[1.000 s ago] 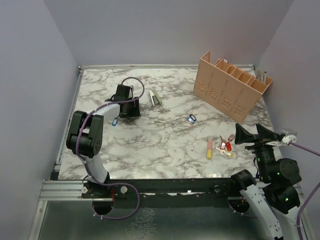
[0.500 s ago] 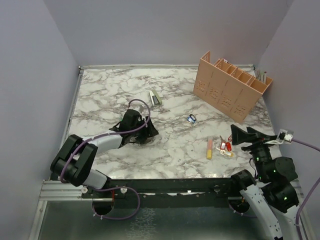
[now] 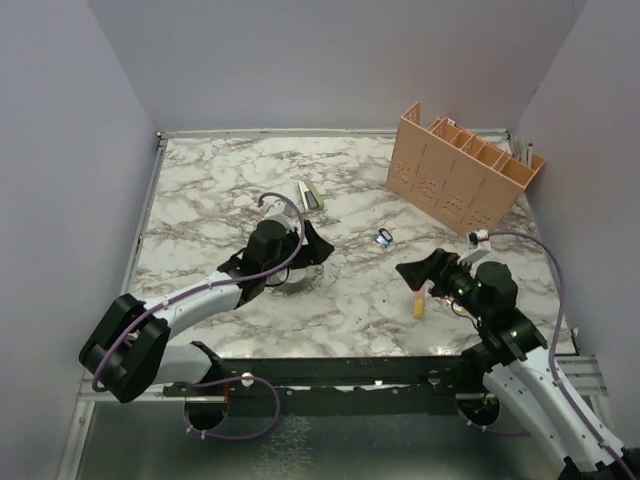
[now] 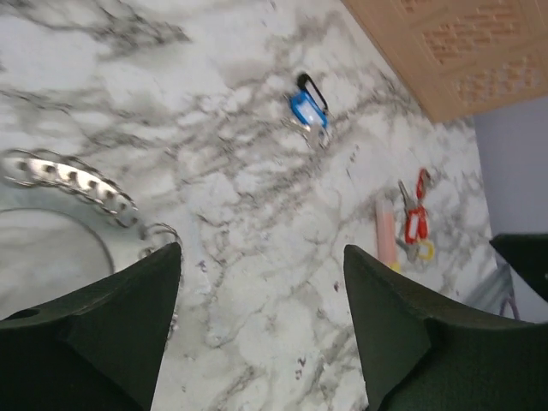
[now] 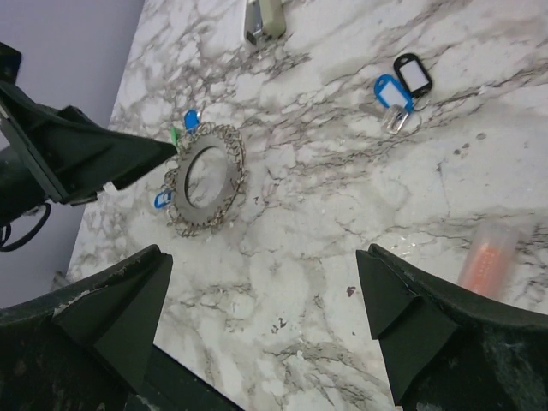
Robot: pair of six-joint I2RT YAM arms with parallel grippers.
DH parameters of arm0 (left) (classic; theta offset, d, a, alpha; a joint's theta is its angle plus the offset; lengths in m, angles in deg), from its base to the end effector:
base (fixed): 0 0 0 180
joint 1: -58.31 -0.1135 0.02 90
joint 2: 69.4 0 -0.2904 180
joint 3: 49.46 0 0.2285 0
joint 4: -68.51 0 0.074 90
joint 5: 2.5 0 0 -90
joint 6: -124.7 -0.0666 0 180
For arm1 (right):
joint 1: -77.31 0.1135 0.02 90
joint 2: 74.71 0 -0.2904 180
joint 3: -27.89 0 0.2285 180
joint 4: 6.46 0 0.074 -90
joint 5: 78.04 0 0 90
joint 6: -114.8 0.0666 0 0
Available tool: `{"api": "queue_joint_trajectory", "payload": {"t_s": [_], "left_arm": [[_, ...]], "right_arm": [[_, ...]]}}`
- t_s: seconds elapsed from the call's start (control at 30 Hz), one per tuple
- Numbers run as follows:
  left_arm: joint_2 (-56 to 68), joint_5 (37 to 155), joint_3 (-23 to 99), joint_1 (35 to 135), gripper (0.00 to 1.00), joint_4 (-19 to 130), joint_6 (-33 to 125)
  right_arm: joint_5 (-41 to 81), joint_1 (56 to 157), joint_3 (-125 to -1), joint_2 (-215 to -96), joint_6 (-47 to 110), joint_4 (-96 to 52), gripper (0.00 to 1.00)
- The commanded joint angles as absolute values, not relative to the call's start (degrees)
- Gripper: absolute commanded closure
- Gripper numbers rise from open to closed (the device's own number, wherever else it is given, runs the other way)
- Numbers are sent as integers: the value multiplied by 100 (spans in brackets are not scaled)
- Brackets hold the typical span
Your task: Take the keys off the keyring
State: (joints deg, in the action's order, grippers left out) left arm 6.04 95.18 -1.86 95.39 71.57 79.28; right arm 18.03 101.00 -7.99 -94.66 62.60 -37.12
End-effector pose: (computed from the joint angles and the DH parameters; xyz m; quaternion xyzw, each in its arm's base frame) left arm 0.2150 -0.1736 0.2292 -0.0190 0.8410 -0.3942 0.3700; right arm 0.0909 0.0476 0.2396 0.0650 0.7888 0.3478 0.5026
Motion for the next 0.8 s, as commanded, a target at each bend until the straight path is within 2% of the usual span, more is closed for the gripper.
{"api": "queue_joint_trajectory", "payload": {"t_s": [0.0,0.07,0.2,0.33,0.47,0.77], "left_arm": [[64,6854,89,9509,20,5573,7662],[28,5995,149,9488,14,5004,7856],[150,5551,4,9305,11,4874,7939],[469,5844,-234,8810,11,5114,8060],[704,6670,-447,8360,13,5459,8033],[365,8497,-1188,8548,30,6633,8247]], "right_arm": [[2570,10139,-761,-10345,6685,-2661,0],[2718,10132,-704,-10803,6833,-2303,2],[2975,10149,-639,-11630,7039,-1591,6],[2733,10430,-767,-12194,7201,-1317,10],[2186,10902,-895,-12636,7385,-1236,14],[1332,11783,-1043,-13733,8013,-696,18]]}}
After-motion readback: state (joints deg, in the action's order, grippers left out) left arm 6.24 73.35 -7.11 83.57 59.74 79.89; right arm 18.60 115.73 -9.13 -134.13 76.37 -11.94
